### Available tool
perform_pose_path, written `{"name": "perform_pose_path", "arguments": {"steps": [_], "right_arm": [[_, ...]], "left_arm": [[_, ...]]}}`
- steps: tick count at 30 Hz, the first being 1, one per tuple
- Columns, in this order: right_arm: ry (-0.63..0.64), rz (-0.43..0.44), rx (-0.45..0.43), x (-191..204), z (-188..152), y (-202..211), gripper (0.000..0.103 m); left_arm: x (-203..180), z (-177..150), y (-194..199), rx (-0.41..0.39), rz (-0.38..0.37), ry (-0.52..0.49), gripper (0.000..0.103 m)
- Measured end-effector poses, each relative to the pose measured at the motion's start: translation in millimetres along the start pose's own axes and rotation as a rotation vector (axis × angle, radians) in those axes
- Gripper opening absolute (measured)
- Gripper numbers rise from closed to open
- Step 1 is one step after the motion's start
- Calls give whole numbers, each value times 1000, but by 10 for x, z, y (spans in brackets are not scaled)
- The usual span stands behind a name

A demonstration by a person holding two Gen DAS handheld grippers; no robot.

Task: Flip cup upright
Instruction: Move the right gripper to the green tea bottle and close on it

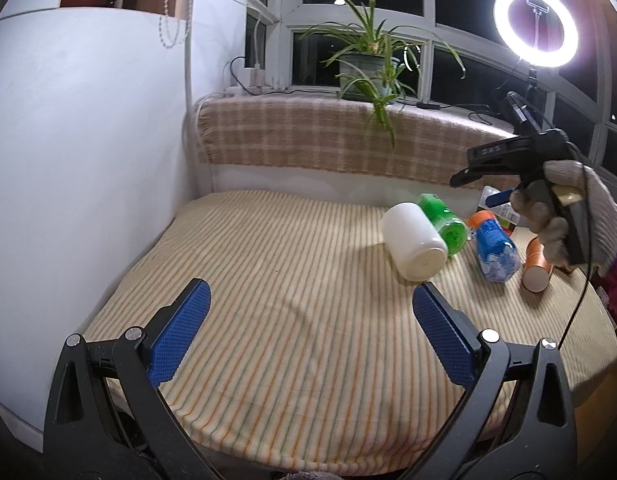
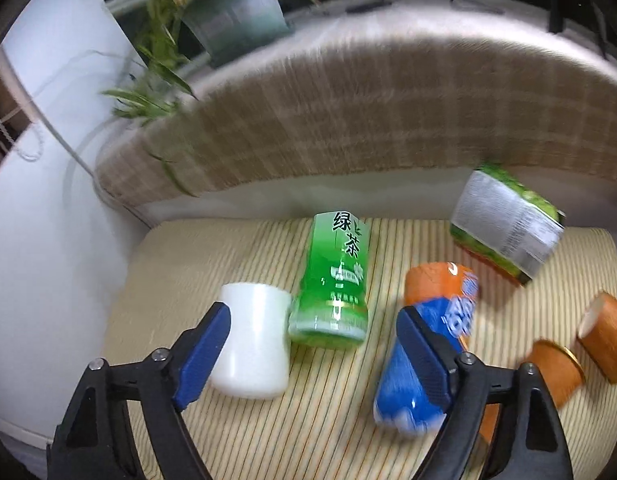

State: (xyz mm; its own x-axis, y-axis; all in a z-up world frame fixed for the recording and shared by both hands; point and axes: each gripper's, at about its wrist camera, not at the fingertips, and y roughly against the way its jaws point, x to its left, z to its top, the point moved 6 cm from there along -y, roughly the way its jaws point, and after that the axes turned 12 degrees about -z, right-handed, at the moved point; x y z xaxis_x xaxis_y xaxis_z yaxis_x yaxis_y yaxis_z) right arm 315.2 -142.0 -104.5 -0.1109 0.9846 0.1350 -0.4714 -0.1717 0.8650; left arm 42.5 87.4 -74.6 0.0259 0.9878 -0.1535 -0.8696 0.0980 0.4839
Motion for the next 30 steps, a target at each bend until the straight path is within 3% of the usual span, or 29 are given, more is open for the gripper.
{"name": "perform_pose_path", "arguments": {"steps": [6, 15, 30], "right_arm": [[-13, -24, 110, 86, 154, -465, 79], [0, -81, 169, 119, 269, -836, 69], [23, -143, 213, 219, 283, -1291, 64]], "left_arm": [[130, 5, -1, 0, 22, 21, 102], [265, -21, -67, 15, 40, 41, 102], [325, -24, -129, 25, 39, 53, 102]]}}
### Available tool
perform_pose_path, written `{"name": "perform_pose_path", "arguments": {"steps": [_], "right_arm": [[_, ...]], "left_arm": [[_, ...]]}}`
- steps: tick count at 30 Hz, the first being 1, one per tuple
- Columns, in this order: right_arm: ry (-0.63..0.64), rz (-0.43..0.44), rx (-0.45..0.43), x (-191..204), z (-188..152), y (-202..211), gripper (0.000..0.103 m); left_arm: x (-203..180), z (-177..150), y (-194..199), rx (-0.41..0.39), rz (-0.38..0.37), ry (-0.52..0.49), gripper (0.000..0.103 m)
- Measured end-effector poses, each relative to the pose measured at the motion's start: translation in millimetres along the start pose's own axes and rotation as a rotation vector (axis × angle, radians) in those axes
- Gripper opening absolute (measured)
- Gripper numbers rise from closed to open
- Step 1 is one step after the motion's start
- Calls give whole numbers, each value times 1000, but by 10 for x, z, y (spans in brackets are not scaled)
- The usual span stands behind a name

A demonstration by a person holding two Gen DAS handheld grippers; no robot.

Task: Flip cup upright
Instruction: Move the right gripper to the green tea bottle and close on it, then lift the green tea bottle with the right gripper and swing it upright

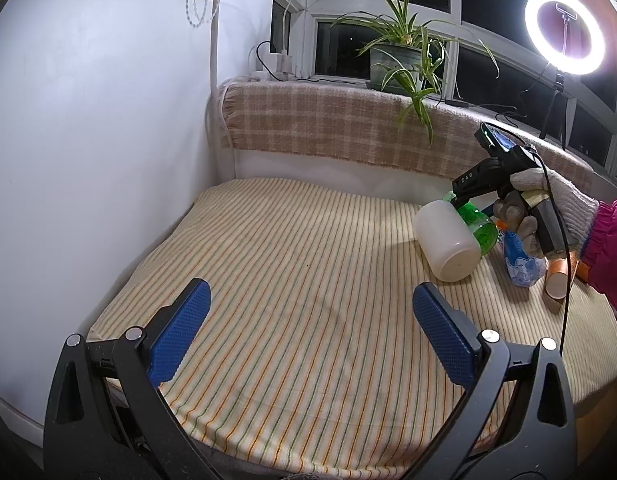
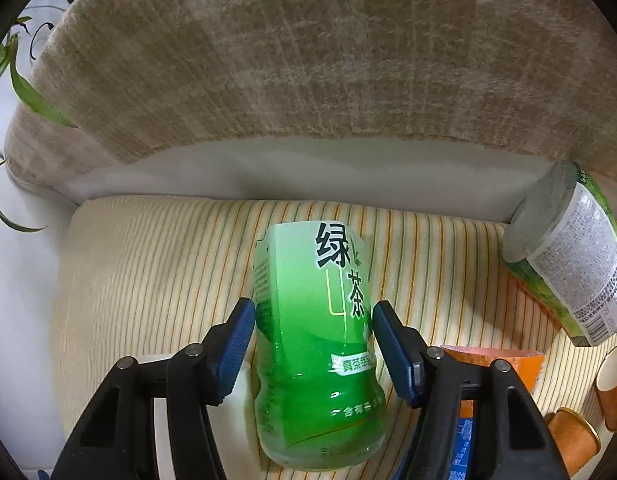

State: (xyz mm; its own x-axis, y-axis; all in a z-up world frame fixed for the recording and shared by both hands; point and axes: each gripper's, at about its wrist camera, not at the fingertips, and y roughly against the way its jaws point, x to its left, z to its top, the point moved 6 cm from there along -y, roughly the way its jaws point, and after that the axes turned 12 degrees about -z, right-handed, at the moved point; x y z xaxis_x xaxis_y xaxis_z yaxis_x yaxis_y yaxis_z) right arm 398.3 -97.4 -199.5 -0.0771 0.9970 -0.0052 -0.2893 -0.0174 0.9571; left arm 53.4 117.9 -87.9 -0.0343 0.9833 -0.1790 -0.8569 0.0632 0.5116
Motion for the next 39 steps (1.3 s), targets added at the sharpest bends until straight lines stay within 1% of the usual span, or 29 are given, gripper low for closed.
{"name": "perform_pose_path", "arguments": {"steps": [2, 7, 10, 11, 17, 19, 24, 27, 30, 34, 37, 38, 39], "right_arm": [[11, -8, -2, 44, 12, -96, 64], [20, -21, -13, 94, 50, -149, 62], [18, -18, -22, 58, 15, -3, 61], [16, -14, -28, -20, -59, 105, 61], [27, -12, -73, -184, -59, 361, 60], [22, -13, -107, -219, -46, 426, 60], [11, 35, -164, -265, -71, 662, 60], [10, 59, -211, -259, -204, 913, 59], [18, 64, -268, -299, -255, 1082, 59], [21, 92, -323, -368, -443, 1401, 59], [30, 124, -356, -382, -644, 1629, 59], [34, 130, -361, -313, -773, 1729, 59], [41, 145, -361, -333, -858, 1787, 59]], "left_arm": [[-8, 1, -7, 2, 0, -2, 102], [-15, -12, 5, -1, -3, -7, 102], [-18, -20, 10, -1, -4, -7, 102], [-19, -21, 10, -1, -4, -7, 102], [-93, -24, 30, -3, -16, -17, 102], [-122, -20, 39, -6, -19, -22, 102], [-184, -16, 103, -18, -22, -32, 102], [-220, -11, 140, -24, -23, -36, 102], [-261, -19, 177, -28, -26, -42, 102], [-335, -14, 225, -34, -36, -59, 102], [-378, -11, 235, -36, -47, -64, 102], [-396, -14, 233, -35, -53, -65, 102], [-410, -16, 231, -34, -56, -65, 102]]}}
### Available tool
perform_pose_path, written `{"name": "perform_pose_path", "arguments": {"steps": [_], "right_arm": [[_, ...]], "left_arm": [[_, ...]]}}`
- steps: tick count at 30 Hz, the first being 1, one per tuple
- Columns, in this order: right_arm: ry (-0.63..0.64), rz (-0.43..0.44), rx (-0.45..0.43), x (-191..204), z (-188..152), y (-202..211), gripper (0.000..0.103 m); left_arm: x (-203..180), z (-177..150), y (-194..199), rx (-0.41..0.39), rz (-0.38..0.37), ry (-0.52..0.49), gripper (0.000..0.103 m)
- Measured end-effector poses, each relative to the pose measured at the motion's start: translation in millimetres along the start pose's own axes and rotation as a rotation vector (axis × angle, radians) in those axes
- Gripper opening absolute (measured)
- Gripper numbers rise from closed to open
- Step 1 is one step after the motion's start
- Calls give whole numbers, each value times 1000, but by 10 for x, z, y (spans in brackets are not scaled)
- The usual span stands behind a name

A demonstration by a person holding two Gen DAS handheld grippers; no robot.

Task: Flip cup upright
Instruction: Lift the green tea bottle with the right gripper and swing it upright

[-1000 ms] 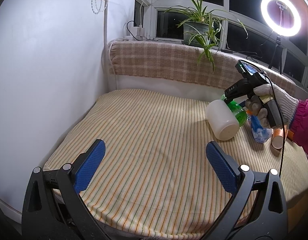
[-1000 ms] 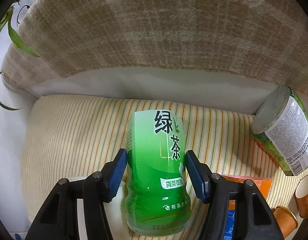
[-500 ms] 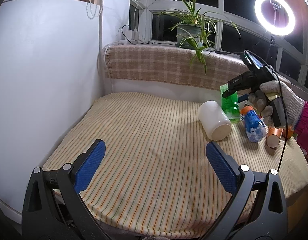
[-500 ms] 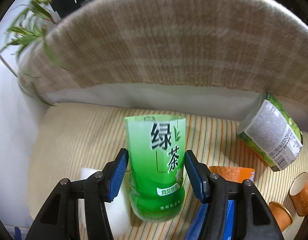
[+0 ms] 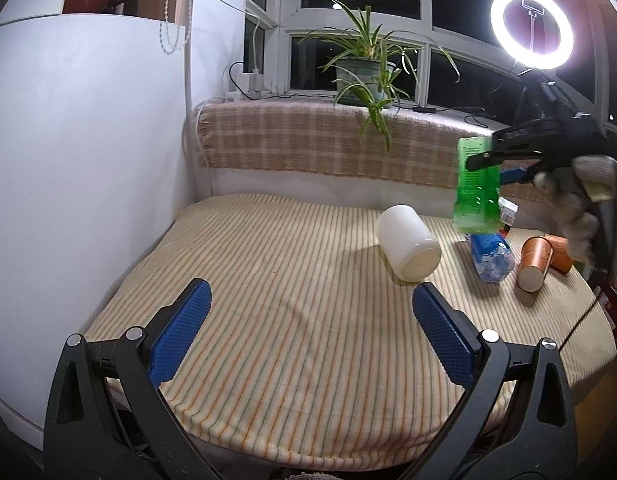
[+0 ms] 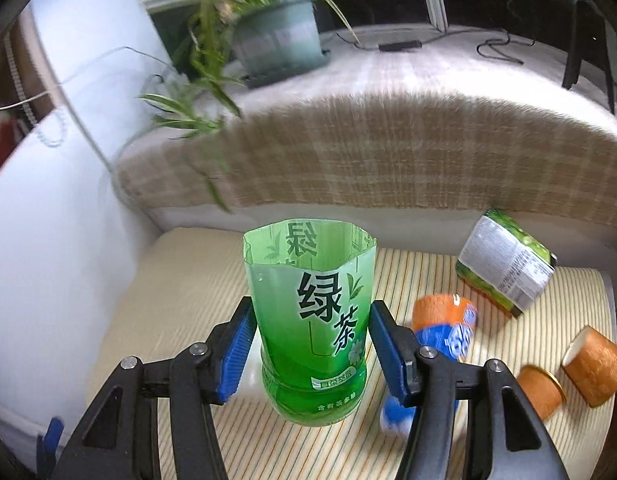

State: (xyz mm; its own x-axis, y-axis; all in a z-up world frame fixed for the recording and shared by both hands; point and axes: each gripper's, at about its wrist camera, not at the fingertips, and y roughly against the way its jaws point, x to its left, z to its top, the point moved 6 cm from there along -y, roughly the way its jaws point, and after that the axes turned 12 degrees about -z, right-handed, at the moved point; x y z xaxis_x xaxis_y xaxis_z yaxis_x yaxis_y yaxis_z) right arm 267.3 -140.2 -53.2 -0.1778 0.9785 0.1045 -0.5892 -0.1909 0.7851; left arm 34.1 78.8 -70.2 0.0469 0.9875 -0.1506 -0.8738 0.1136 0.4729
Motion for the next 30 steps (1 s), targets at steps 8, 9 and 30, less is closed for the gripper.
{"name": "perform_pose_path", "arguments": {"steps": [8, 9, 30], "right_arm": [[8, 147, 130, 30, -771, 178, 59], [-3, 166, 155, 28, -897, 199, 59], [-230, 235, 336, -37, -1530, -443, 62]], "left_arm": [[-203, -10, -79, 17, -63, -8, 102], [-222, -12, -92, 20, -71, -7, 102], [-442, -14, -304, 101, -188, 51, 102]]}}
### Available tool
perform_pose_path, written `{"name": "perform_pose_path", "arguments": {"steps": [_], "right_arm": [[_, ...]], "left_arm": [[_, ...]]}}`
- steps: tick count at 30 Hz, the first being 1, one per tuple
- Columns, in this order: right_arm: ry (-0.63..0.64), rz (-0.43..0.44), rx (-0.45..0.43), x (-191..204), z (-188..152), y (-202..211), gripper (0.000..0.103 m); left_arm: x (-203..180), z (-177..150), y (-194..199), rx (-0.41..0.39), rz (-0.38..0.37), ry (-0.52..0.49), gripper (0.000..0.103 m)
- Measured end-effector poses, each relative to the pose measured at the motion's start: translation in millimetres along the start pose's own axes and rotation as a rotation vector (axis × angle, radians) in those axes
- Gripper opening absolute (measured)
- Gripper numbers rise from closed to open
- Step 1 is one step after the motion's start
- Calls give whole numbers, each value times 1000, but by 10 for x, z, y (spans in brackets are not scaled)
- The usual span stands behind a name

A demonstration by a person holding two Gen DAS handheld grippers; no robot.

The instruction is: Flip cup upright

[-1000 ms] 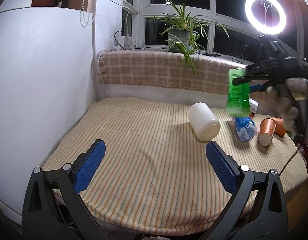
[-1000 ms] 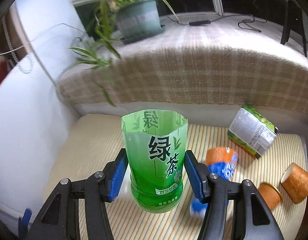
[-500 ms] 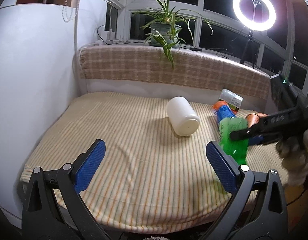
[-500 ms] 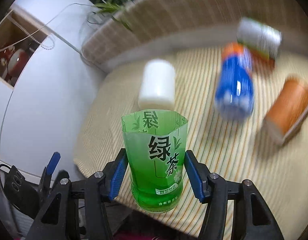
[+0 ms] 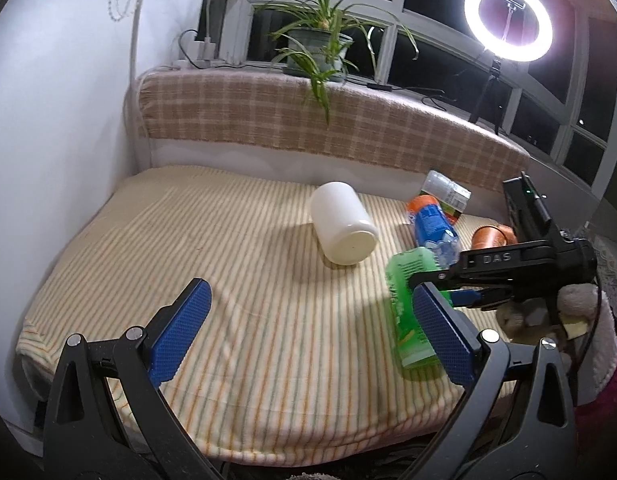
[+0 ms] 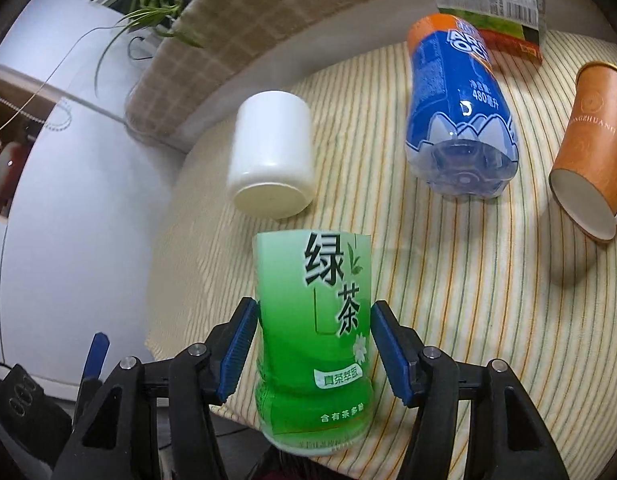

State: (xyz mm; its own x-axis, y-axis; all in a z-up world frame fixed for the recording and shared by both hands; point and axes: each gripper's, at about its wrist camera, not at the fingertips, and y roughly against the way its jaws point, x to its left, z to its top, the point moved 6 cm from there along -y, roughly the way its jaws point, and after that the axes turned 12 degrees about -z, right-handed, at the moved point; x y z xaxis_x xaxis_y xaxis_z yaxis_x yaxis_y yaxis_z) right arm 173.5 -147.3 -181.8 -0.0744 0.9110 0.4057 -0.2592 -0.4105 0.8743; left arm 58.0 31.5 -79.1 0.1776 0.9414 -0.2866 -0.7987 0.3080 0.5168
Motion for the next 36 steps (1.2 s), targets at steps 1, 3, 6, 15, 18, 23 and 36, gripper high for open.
{"name": "perform_pose_path", "arguments": {"steps": [1, 3, 6, 15, 18, 23, 36], "right_arm": [[1, -1, -3, 12, -6, 0, 62], [8, -3, -12, 36, -3, 26, 63], [29, -23, -45, 34, -29, 91, 73], [108, -110, -219, -87, -249, 630, 78], [102, -158, -286, -214, -381, 822, 82], [48, -205, -335, -462, -598, 1033, 82], [-73, -219, -378, -868, -843, 1296, 82]], "left_arm": [[-22, 5, -17, 4, -10, 1, 102], [-35, 5, -70, 23, -41, 19, 102], [-4, -3, -167, 58, -91, 70, 102], [-14, 16, -535, 193, -252, 185, 102], [-18, 36, -695, 242, -316, 240, 100], [-96, 19, -989, 340, -395, 303, 95], [-183, -137, -1491, 504, -477, 414, 86]]}}
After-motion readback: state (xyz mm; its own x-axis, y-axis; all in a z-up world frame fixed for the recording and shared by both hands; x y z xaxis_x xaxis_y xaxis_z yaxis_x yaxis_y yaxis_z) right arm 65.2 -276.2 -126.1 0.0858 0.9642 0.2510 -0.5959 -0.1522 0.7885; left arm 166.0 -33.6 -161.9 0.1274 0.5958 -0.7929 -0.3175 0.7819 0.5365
